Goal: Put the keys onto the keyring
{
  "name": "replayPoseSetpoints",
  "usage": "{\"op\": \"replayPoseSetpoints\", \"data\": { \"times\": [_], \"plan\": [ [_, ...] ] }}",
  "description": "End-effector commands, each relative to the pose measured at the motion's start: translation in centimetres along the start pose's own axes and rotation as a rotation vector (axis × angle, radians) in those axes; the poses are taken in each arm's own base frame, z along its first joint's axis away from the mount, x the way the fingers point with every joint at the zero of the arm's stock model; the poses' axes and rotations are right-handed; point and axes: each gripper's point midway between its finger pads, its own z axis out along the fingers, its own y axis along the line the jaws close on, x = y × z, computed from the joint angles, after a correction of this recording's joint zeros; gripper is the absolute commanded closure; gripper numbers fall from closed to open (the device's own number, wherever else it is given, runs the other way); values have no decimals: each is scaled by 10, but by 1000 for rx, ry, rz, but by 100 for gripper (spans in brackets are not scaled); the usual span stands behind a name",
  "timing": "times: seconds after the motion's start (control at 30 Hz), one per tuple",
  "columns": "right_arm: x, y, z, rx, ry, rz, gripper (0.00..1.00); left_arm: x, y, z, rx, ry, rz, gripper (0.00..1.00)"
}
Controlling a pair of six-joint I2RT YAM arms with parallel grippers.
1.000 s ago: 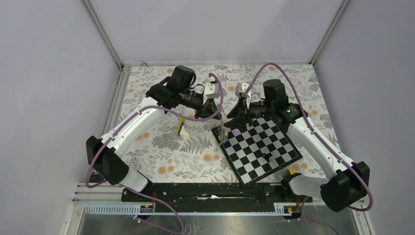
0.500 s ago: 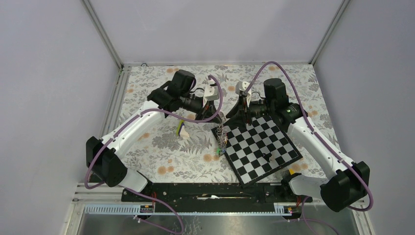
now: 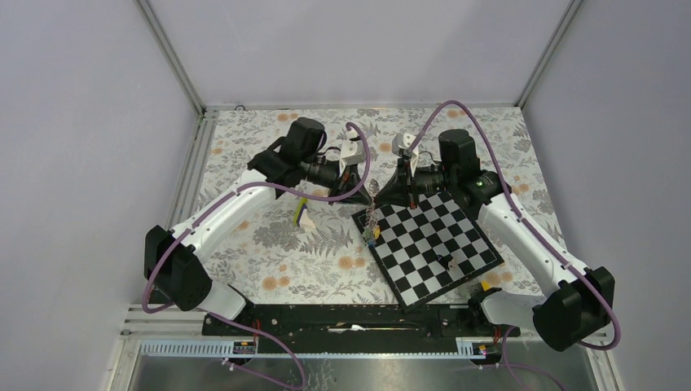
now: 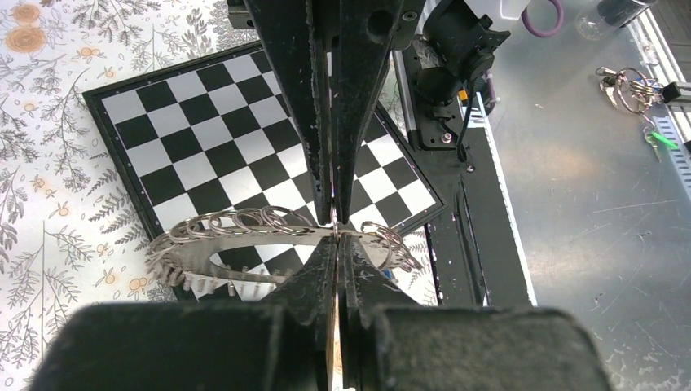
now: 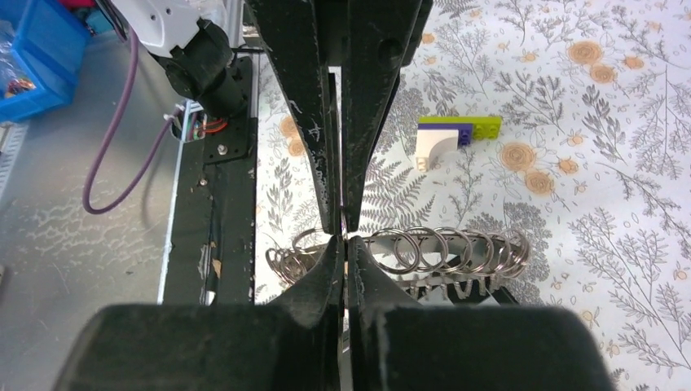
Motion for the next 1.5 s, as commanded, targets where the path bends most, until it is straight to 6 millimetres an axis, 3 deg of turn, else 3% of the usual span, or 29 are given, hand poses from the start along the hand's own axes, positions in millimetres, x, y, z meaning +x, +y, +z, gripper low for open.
{"op": "replayPoseSetpoints", "data": {
  "times": [0.0, 0.1, 0.27, 0.47, 0.7, 1.07, 1.47],
  "plan": [
    [-9, -5, -3, 46, 36, -59, 100, -22, -10, -4, 24, -64, 97, 92],
    [-6, -10, -4, 121, 139, -136, 100, -22, -4, -5, -4, -56, 140, 70],
    [-5, -15, -10, 197, 251, -153, 100, -27, 3, -5, -10, -59, 239, 58],
    [-1, -13, -14, 219, 317, -160, 100, -25, 8, 2, 14, -80, 275, 60],
    [5, -12, -13, 214, 318, -151, 100, -34, 12, 6, 25, -124, 259, 69],
    [-4, -9, -8, 197, 274, -131, 100, -17, 15, 12, 35, -118, 248, 66],
    [-5, -9, -5, 192, 264, -120, 100, -16, 16, 17, 52, -138, 225, 74]
  ]
}}
